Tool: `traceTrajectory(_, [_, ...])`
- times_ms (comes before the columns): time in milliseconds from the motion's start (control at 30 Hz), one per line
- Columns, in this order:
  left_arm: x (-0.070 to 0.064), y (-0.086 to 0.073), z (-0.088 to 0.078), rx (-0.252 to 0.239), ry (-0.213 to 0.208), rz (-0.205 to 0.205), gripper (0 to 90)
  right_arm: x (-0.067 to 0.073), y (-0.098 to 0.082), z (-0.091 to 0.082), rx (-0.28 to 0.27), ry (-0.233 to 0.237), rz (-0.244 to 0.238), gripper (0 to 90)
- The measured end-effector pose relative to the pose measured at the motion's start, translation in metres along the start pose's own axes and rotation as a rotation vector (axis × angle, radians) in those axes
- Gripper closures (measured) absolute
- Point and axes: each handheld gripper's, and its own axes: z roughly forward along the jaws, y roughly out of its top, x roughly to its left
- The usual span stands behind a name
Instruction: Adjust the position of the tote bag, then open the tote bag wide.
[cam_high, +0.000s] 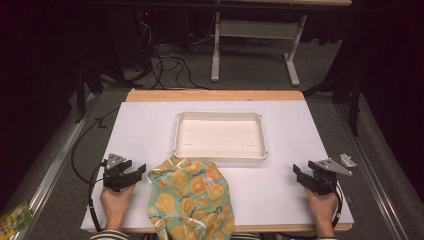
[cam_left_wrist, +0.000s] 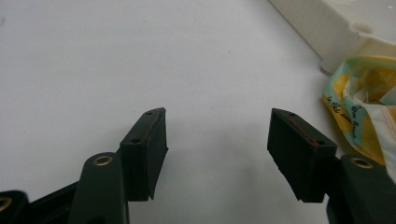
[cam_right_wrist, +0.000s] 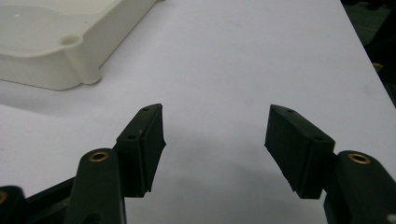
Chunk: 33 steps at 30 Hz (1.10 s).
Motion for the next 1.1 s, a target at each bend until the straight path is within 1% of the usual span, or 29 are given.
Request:
traceTrajectory(133, [-0.0005, 0.0003, 0.0008, 0.005, 0.003, 0.003, 38.2, 0.0004, 0.0001, 0.0004, 0.004, -0.001, -0.001, 37.6])
traceTrajectory(267, [0.0008, 0.001, 0.0012, 0.014, -0.002, -0.007, 38.2, 0.0005, 0.0002, 0.0004, 0.004, -0.002, -0.001, 37.4])
traceTrajectory(367, [0.0008, 0.001, 0.0013, 0.012, 0.0, -0.008, 38.1, 0.0004, 0.0002, 0.0005, 0.005, -0.001, 0.0, 37.4])
traceTrajectory(400, [0.0014, 0.0012, 0.0011, 0.011, -0.008, -0.011, 38.1, 0.0005, 0.0003, 0.0006, 0.006, -0.001, -0.001, 37.4])
traceTrajectory(467, [0.0022, 0.0014, 0.0008, 0.013, -0.011, -0.018, 38.0, 0.0004, 0.0004, 0.0009, 0.008, -0.004, -0.009, 37.4])
traceTrajectory(567, [0.003, 0.0016, 0.0003, 0.009, -0.018, -0.026, 37.7, 0.0008, 0.0005, 0.0013, 0.014, -0.006, -0.007, 37.3])
traceTrajectory(667, [0.0027, 0.0017, -0.0006, 0.01, -0.024, -0.025, 37.4, 0.0011, 0.0009, 0.0019, 0.021, -0.008, -0.006, 37.2])
traceTrajectory(767, [0.001, 0.0013, -0.0016, 0.011, -0.032, -0.012, 37.3, 0.0018, 0.0011, 0.0024, 0.027, -0.014, -0.008, 37.1])
traceTrajectory(833, [-0.0002, 0.0012, -0.002, 0.011, -0.035, -0.005, 37.2, 0.0017, 0.001, 0.0023, 0.02, -0.017, -0.014, 37.1])
traceTrajectory(933, [-0.0015, 0.0011, -0.0026, 0.01, -0.038, -0.009, 36.6, 0.0017, 0.0008, 0.0018, 0.019, -0.018, -0.006, 37.0])
traceTrajectory(1000, [-0.0035, 0.0008, -0.0037, 0.005, -0.05, -0.017, 36.5, 0.0013, 0.0008, 0.0019, 0.02, -0.016, -0.006, 37.0])
traceTrajectory(1100, [-0.0055, 0.0012, -0.0051, 0.011, -0.062, -0.015, 35.8, 0.0012, 0.001, 0.0023, 0.024, -0.017, -0.009, 36.9])
